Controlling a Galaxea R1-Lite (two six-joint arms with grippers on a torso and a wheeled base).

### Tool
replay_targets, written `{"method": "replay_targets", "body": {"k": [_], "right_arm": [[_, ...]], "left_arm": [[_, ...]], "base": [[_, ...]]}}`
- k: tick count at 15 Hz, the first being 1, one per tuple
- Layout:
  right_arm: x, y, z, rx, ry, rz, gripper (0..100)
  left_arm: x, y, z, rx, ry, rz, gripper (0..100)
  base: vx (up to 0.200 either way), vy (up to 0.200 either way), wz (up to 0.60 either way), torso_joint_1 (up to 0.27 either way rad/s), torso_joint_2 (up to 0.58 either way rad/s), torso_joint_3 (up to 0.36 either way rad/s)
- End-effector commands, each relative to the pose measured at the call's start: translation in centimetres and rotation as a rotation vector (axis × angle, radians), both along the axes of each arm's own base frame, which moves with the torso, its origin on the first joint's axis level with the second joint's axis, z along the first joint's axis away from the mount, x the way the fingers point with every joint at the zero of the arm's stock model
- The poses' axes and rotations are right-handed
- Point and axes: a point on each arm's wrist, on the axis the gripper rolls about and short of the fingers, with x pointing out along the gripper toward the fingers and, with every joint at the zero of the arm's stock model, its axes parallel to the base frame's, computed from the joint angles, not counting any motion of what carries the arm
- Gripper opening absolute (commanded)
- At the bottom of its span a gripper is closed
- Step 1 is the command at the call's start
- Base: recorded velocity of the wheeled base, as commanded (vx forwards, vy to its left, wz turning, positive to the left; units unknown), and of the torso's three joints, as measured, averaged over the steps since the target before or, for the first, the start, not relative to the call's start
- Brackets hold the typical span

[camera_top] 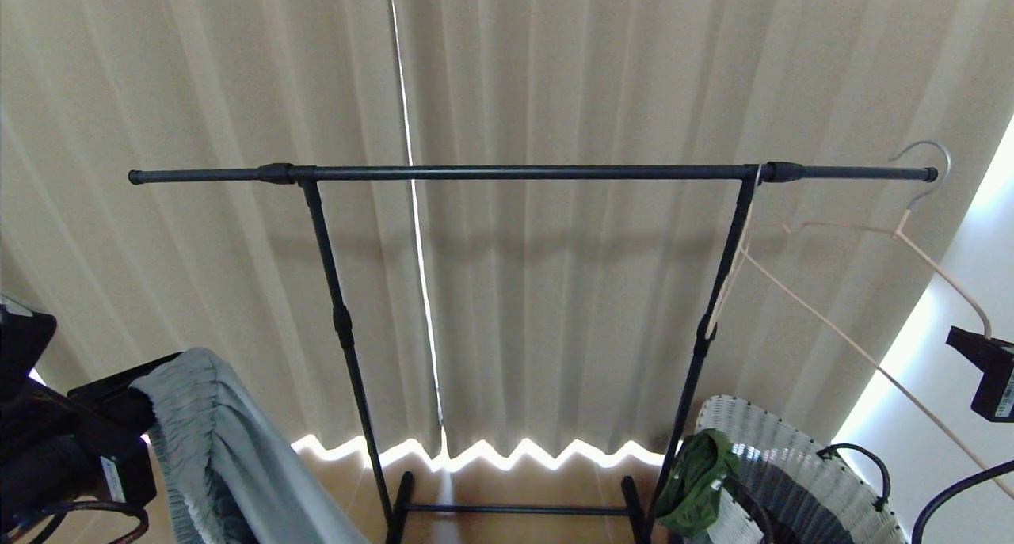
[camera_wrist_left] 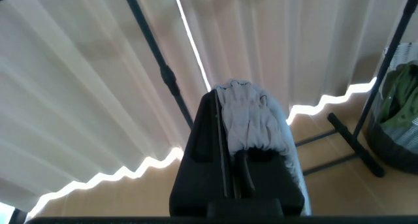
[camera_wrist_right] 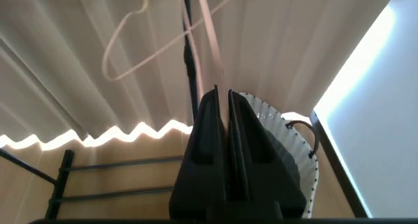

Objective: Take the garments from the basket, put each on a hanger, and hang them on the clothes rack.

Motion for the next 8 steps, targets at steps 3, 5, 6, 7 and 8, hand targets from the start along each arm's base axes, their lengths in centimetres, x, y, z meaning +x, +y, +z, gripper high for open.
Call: {"method": "replay_targets", "body": {"k": [3, 5, 6, 7, 8], "right_arm": [[-2.2, 0.2, 1.4, -0.021, -0.103, 0.024, 0], [-2.5, 0.3, 1.9, -0.021, -0.131, 0.039, 0], [-2.6, 0.4, 1.9, -0.018, -0.134, 0.063, 0], [-2.5, 0.6, 2.1, -0.008, -0.138, 0.118, 0], [-2.1, 1.2, 2.0, 0.009, -0.126, 0.219, 0]], "left_arm": [[0.6, -0.1, 0.5, 0.012, -0.008, 0.004, 0], [1.3, -0.3, 0.7, 0.013, 0.002, 0.006, 0], [1.6, -0.4, 0.8, 0.015, 0.006, 0.006, 0], [2.4, -0.7, 1.2, 0.016, 0.009, 0.007, 0], [3.6, -1.0, 1.8, 0.016, 0.010, 0.012, 0]], "base": [[0.000, 0.000, 0.00, 0.000, 0.00, 0.000], [0.000, 0.000, 0.00, 0.000, 0.00, 0.000], [0.000, 0.000, 0.00, 0.000, 0.00, 0.000], [0.000, 0.000, 0.00, 0.000, 0.00, 0.000], [0.000, 0.000, 0.00, 0.000, 0.00, 0.000]]}}
